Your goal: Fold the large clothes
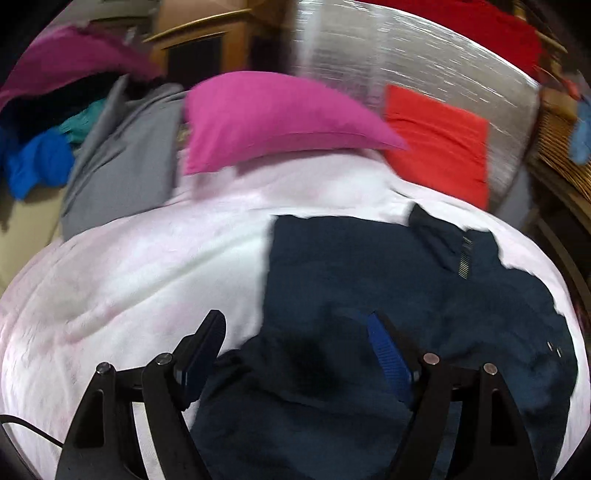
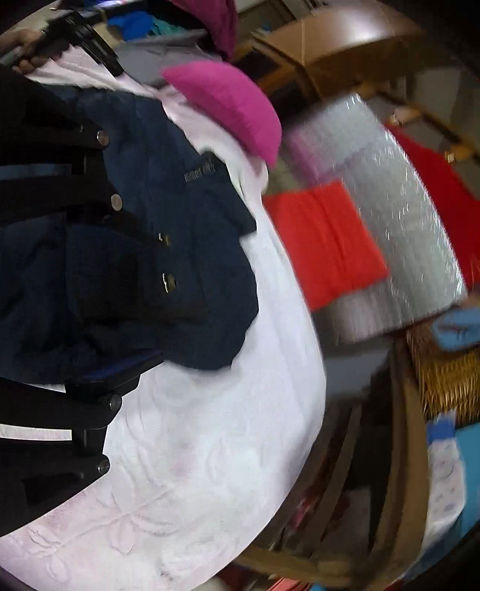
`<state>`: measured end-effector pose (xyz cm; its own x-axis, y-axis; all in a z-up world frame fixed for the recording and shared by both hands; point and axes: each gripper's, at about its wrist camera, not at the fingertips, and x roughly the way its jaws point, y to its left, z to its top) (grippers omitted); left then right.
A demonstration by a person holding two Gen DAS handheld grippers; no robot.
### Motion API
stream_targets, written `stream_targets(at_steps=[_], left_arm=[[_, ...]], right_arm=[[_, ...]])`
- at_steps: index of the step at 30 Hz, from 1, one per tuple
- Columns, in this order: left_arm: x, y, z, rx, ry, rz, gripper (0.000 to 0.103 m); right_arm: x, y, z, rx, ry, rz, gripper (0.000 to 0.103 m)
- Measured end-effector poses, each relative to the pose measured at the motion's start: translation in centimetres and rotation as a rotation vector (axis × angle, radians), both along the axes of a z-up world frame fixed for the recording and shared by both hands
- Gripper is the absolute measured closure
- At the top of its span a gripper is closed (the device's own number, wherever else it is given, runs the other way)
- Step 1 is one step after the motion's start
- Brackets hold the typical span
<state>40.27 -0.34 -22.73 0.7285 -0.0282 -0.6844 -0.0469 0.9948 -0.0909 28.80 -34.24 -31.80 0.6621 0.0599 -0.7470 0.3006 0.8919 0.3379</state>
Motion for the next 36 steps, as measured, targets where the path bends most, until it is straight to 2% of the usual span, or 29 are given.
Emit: stream_targets(at_steps=[2, 5, 7, 9, 10, 13, 17, 20, 22, 25, 28, 29, 30, 33, 36], left_arm=[[0.2, -1.1, -0.5, 0.016, 0.022, -0.05, 0.023], [1.0, -2.9, -2.4, 0.048, 0.109, -0.122, 0.023], [1.6, -3.3, -3.6, 0.069, 0.16, -0.126, 0.023], [1.7, -3.3, -4.1, 0.063, 0.172, -0.126, 0.023], [1.7, -3.3, -4.0, 0.063, 0.172, -0.126, 0.023], [1.4, -3.2, -3.3, 0.054, 0.156, -0.122, 0.023], [0.6, -3.0, -1.7, 0.011, 0.098, -0.129, 0.023], [0.2, -3.5, -1.3, 0.029, 0.077, -0.142, 0.023], [0.2, -3.8, -1.5, 0.053, 0.083, -0.144, 0.021], [1.0, -4.3, -2.9, 0.077, 0.147, -0.144, 0.021], [1.6, -4.6, -3.8, 0.098, 0.182, -0.135, 0.016], [1.6, -4.5, -3.9, 0.093, 0.183, -0.131, 0.016], [1.7, -4.5, -3.8, 0.087, 0.185, -0.132, 0.016], [1.6, -4.0, -3.5, 0.072, 0.187, -0.131, 0.016], [1.2, -3.4, -2.7, 0.045, 0.173, -0.123, 0.016]], right_arm=[[0.5, 1.3, -0.4, 0.043, 0.027, 0.064, 0.052], [1.1, 3.5, -1.5, 0.081, 0.056, 0.131, 0.054], [2.0, 4.9, -3.4, 0.107, 0.125, 0.17, 0.054], [2.9, 5.8, -5.6, 0.094, 0.203, 0.181, 0.054], [3.0, 6.1, -6.0, 0.082, 0.209, 0.182, 0.054], [2.7, 6.3, -4.6, 0.08, 0.191, 0.187, 0.055], [1.7, 6.0, -1.8, 0.062, 0.111, 0.185, 0.055], [1.5, 5.6, -0.6, 0.082, 0.07, 0.173, 0.055], [2.1, 5.7, -0.7, 0.096, 0.08, 0.181, 0.055], [3.4, 6.6, -1.4, 0.121, 0.101, 0.202, 0.055], [5.4, 8.0, -3.7, 0.153, 0.185, 0.231, 0.055], [6.2, 8.5, -5.0, 0.146, 0.233, 0.236, 0.054], [6.4, 8.8, -5.6, 0.137, 0.244, 0.238, 0.054], [6.0, 8.9, -5.3, 0.136, 0.236, 0.236, 0.054], [4.5, 7.5, -4.2, 0.204, 0.198, 0.226, 0.054]])
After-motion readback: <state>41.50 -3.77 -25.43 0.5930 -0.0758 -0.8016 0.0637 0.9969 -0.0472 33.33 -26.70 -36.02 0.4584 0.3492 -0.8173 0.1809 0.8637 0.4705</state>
